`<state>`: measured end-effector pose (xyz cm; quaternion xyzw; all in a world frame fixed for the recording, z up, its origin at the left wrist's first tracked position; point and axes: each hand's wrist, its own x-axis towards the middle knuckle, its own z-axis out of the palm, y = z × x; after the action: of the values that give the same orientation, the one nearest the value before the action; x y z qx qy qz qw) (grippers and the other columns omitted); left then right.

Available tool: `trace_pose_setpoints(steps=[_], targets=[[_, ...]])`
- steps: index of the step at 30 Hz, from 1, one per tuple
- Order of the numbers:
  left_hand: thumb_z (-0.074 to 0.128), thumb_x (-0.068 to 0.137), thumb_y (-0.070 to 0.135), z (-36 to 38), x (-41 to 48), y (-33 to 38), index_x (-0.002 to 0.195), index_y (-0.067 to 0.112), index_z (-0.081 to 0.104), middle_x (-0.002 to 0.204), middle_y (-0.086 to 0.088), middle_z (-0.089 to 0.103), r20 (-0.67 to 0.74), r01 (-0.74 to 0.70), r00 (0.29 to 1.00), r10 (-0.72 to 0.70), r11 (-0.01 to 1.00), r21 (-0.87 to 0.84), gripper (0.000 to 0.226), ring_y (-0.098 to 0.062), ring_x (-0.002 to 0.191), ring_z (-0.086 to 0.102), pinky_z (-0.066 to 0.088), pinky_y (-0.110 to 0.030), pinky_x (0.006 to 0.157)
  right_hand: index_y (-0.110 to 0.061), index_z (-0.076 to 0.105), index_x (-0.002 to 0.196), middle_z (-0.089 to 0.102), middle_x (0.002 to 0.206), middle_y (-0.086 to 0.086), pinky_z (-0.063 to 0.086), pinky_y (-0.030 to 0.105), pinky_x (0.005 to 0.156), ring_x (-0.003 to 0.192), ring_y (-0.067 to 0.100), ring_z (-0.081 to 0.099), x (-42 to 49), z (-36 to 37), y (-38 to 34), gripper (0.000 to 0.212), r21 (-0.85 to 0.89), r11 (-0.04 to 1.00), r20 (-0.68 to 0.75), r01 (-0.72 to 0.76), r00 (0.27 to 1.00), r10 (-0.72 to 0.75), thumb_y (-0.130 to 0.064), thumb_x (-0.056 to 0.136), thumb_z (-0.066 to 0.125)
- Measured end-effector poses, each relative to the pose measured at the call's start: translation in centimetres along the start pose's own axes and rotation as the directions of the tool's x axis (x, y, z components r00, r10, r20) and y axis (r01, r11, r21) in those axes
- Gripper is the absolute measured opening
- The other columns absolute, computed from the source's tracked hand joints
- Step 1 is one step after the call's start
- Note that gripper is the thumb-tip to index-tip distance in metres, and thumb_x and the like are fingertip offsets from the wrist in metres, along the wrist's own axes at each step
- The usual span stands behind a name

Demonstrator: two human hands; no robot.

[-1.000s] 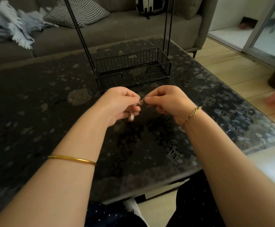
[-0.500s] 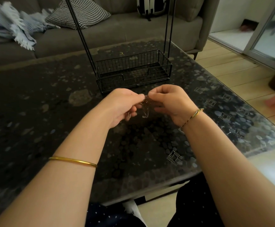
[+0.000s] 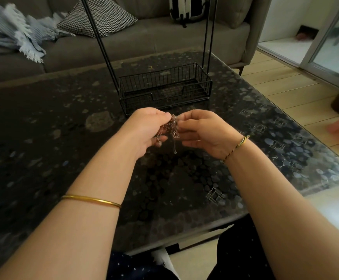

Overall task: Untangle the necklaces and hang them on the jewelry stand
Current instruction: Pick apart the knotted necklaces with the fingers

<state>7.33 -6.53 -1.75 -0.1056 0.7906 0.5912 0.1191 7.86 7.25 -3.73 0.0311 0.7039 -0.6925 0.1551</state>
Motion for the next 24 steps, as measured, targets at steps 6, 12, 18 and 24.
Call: trace_pose_setpoints(steps=[6, 12, 18, 24], targets=[[0.055, 0.097, 0.020, -0.26, 0.09, -0.22, 0.095, 0.017, 0.068, 0.093, -0.005, 0.067, -0.007, -0.019, 1.000, 0.020, 0.999, 0.037, 0.013, -0.017, 0.077, 0.058, 0.045, -0.030, 0.067, -0.018, 0.059, 0.079, 0.064, 0.077, -0.001, 0.044, 0.025, 0.070, 0.069, 0.009, 0.057, -0.08, 0.29, 0.10, 0.014, -0.088, 0.996, -0.041, 0.011, 0.999, -0.015, -0.015, 0.092, 0.058], [0.051, 0.098, 0.014, -0.44, -0.12, -0.12, 0.090, 0.021, 0.070, 0.082, 0.000, 0.061, 0.058, -0.012, 0.998, 0.006, 0.995, 0.099, 0.021, -0.014, 0.069, 0.054, 0.037, -0.024, 0.056, -0.018, 0.060, 0.078, 0.065, 0.090, 0.003, 0.049, 0.033, 0.082, 0.085, 0.015, 0.061, -0.01, -0.15, -0.05, 0.017, -0.051, 0.999, -0.119, 0.003, 0.993, -0.009, -0.014, 0.093, 0.055], [0.061, 0.092, 0.017, -0.29, 0.24, -0.48, 0.083, 0.024, 0.068, 0.098, -0.002, 0.065, 0.014, -0.044, 0.999, 0.042, 0.968, 0.249, 0.013, -0.016, 0.086, 0.058, 0.043, -0.024, 0.060, -0.014, 0.058, 0.078, 0.061, 0.073, 0.004, 0.051, 0.024, 0.063, 0.067, 0.013, 0.060, 0.09, -0.02, -0.04, 0.019, -0.017, 0.999, -0.106, 0.032, 0.994, -0.034, -0.008, 0.094, 0.052], [0.058, 0.095, 0.018, -0.17, 0.34, -0.45, 0.088, 0.018, 0.064, 0.099, -0.007, 0.066, -0.029, -0.028, 0.999, 0.034, 0.980, 0.195, 0.009, -0.017, 0.083, 0.061, 0.052, -0.032, 0.072, -0.013, 0.056, 0.081, 0.043, 0.062, 0.000, 0.042, 0.020, 0.043, 0.042, 0.006, 0.037, 0.16, -0.04, 0.02, 0.018, 0.071, 0.997, -0.110, -0.024, 0.993, 0.032, -0.010, 0.097, 0.048]])
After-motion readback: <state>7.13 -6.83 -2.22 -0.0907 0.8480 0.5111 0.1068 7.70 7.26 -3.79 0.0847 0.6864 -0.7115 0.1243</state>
